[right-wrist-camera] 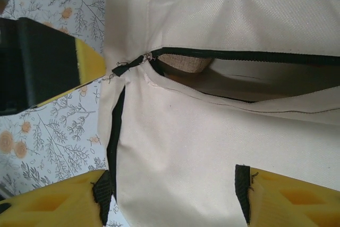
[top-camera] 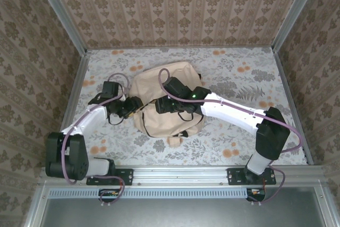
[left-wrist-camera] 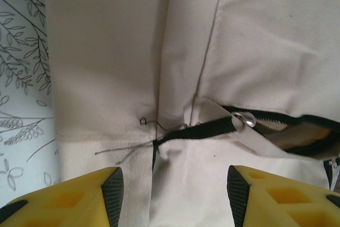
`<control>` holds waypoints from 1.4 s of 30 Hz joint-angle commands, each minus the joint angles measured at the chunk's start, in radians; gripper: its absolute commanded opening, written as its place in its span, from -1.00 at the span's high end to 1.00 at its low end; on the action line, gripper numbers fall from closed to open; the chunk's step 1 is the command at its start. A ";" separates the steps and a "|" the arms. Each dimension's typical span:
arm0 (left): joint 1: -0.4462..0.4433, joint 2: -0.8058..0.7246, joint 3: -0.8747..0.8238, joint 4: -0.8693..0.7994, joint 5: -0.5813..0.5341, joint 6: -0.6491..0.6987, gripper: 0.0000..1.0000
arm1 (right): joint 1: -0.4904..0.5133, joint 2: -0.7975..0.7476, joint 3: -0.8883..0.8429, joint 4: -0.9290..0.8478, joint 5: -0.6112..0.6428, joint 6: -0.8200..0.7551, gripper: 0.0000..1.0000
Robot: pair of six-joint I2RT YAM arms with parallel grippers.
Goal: Pack books, pencil case, and school supplies into a backpack
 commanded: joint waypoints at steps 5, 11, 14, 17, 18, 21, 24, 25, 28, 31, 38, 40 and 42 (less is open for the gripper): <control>-0.023 0.087 0.037 0.132 0.076 -0.123 -0.13 | 0.000 -0.029 0.010 -0.037 0.045 -0.010 -0.33; -0.043 0.141 0.069 0.168 0.092 -0.145 -0.09 | -0.005 -0.054 -0.009 -0.036 0.060 -0.008 -0.33; -0.048 0.149 0.088 0.185 0.110 -0.147 0.04 | -0.009 -0.062 -0.013 -0.038 0.066 -0.008 -0.33; -0.055 0.133 0.109 0.187 0.103 -0.136 0.11 | -0.013 -0.071 -0.020 -0.035 0.072 -0.008 -0.33; -0.056 0.130 0.117 0.189 0.100 -0.130 0.13 | -0.015 -0.073 -0.024 -0.033 0.074 -0.007 -0.33; -0.064 0.144 0.144 0.200 0.090 -0.115 0.14 | -0.017 -0.076 -0.034 -0.028 0.076 -0.002 -0.33; -0.078 0.191 0.180 0.223 0.110 -0.116 0.15 | -0.020 -0.078 -0.039 -0.026 0.079 -0.001 -0.33; -0.082 0.206 0.191 0.232 0.118 -0.120 0.15 | -0.020 -0.079 -0.039 -0.029 0.081 0.000 -0.33; -0.090 0.245 0.212 0.266 0.146 -0.152 0.16 | -0.021 -0.084 -0.039 -0.037 0.090 -0.009 -0.32; -0.100 0.258 0.229 0.303 0.199 -0.176 0.16 | -0.021 -0.084 -0.043 -0.042 0.096 -0.029 -0.32; -0.108 0.249 0.254 0.343 0.273 -0.234 0.12 | -0.021 -0.074 -0.054 -0.027 0.128 -0.035 -0.26; -0.111 0.248 0.257 0.335 0.282 -0.228 0.08 | -0.021 -0.085 -0.070 -0.007 0.135 -0.025 -0.26; -0.098 0.252 0.284 0.279 0.283 -0.191 0.05 | -0.021 -0.087 -0.076 0.001 0.133 -0.021 -0.26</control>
